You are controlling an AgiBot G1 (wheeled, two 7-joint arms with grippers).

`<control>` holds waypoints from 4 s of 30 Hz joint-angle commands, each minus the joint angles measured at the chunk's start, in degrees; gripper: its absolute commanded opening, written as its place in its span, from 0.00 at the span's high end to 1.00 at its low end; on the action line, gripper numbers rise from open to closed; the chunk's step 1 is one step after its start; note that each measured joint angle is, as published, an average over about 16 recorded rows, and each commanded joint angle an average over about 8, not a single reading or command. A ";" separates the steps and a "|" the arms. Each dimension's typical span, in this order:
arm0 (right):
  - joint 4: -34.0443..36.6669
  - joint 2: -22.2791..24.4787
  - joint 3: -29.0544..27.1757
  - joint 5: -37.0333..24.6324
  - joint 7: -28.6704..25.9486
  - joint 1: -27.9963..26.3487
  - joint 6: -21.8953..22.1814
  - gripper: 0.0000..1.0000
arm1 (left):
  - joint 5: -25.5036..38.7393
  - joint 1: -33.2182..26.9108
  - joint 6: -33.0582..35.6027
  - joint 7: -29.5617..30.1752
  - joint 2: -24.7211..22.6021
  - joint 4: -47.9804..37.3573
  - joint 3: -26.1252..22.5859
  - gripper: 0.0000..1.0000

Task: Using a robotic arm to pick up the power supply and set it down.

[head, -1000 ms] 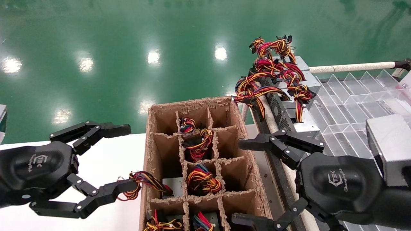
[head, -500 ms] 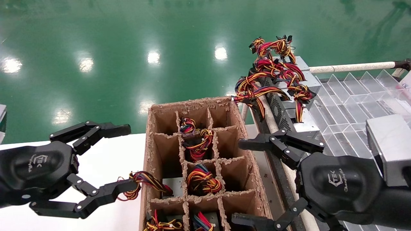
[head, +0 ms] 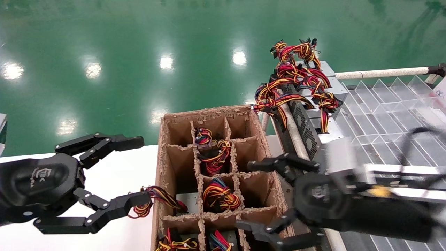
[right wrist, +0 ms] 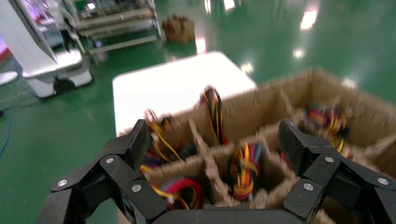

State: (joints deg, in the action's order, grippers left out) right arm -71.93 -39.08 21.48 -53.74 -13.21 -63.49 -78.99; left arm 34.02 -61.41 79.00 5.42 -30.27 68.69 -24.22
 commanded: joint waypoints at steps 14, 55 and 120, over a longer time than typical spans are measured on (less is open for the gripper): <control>5.61 -8.67 7.24 -12.60 -2.49 -4.80 4.76 1.00 | 0.00 0.00 0.00 0.00 0.00 0.00 0.00 1.00; 5.60 -10.11 9.01 -15.62 -1.63 -6.70 3.95 1.00 | 0.00 0.00 0.00 0.00 0.00 0.00 0.00 1.00; -4.31 18.40 3.62 -42.40 0.40 -52.03 -9.70 1.00 | 0.00 0.00 0.00 0.00 0.00 0.00 0.00 1.00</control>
State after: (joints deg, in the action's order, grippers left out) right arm -75.87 -21.16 24.93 -95.33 -12.75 -115.14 -88.11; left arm 34.02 -61.41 79.00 5.42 -30.27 68.69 -24.22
